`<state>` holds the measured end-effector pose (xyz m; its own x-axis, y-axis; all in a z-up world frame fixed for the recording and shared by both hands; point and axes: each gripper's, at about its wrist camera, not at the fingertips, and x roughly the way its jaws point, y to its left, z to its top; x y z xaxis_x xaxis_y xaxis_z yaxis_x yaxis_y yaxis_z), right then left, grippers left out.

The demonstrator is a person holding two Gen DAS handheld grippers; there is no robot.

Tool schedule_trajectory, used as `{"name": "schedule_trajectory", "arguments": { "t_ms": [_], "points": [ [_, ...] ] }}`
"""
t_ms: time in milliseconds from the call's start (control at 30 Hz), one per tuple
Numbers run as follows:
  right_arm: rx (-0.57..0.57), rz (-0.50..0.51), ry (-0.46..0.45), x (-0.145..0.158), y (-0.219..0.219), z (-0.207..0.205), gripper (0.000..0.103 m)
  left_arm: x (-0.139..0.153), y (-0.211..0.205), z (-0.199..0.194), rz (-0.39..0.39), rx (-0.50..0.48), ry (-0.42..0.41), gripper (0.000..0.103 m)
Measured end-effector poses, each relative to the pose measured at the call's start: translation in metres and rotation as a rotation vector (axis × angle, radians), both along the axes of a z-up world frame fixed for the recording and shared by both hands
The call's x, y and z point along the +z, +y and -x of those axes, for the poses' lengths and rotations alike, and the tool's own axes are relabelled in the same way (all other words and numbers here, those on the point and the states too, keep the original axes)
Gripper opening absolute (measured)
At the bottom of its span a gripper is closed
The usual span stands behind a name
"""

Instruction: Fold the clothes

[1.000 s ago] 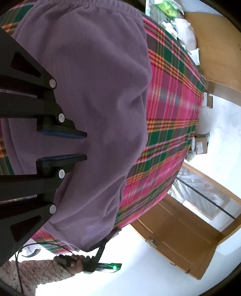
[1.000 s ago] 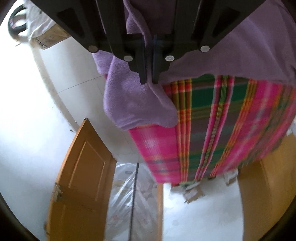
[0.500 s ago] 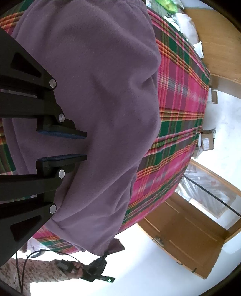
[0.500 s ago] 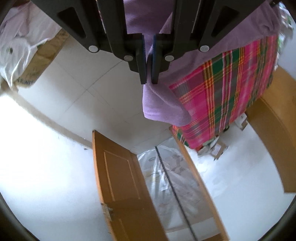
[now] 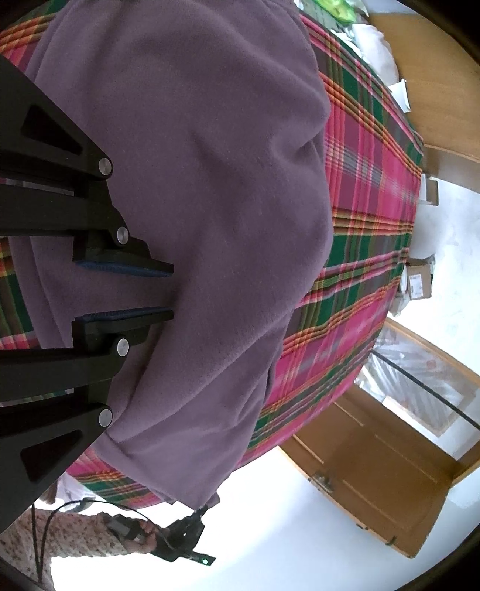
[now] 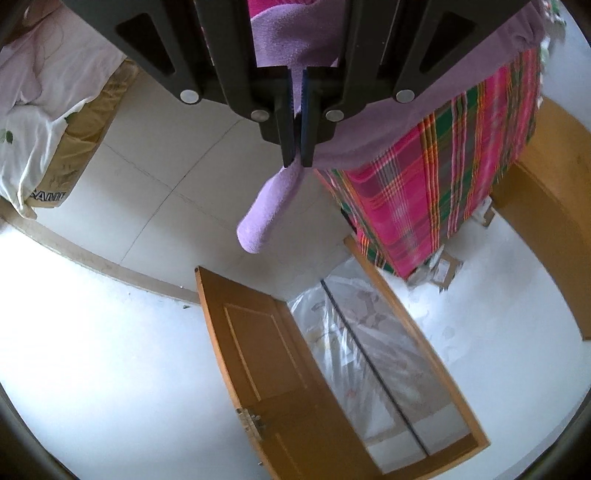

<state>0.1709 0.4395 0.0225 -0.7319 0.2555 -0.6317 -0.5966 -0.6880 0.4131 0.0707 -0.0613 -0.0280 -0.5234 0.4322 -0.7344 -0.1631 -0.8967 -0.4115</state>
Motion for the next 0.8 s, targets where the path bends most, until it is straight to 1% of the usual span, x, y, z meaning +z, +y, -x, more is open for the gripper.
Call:
{"name": "schedule_trajectory", "arguments": {
  "t_ms": [100,200,267,333,433,533,600,633,733,800],
  "points": [
    [-0.015,-0.011,-0.004,0.000,0.002,-0.001,0.002,-0.001,-0.002,-0.001,-0.005,0.000,-0.003,0.017],
    [-0.033,-0.008,-0.041,-0.009,0.005,0.000,0.002,-0.002,-0.006,-0.002,-0.021,0.005,-0.006,0.017],
    [-0.060,-0.009,-0.041,-0.012,0.008,-0.003,0.002,-0.001,-0.008,-0.004,-0.022,0.008,-0.005,0.017],
    [-0.078,0.013,-0.015,-0.011,0.013,-0.008,0.002,-0.001,-0.010,-0.003,-0.022,0.010,-0.006,0.017],
    [-0.080,-0.025,-0.022,-0.007,0.011,-0.006,0.002,-0.001,-0.014,-0.003,-0.031,0.018,-0.007,0.017],
    [-0.077,-0.043,-0.063,-0.012,0.012,0.001,0.002,-0.003,-0.018,-0.003,-0.048,0.024,-0.006,0.017],
    [-0.077,-0.029,-0.096,-0.019,0.014,0.004,0.002,-0.004,-0.019,-0.003,-0.055,0.026,-0.006,0.017],
    [-0.083,-0.018,-0.093,-0.020,0.017,0.003,0.002,-0.003,-0.020,-0.003,-0.054,0.028,-0.006,0.017],
    [-0.109,-0.040,-0.060,-0.010,0.018,-0.004,0.002,-0.002,-0.024,-0.005,-0.046,0.038,-0.006,0.017],
    [-0.109,-0.080,-0.065,-0.002,0.017,-0.002,0.002,-0.003,-0.029,-0.006,-0.052,0.047,-0.008,0.017]
  ]
}}
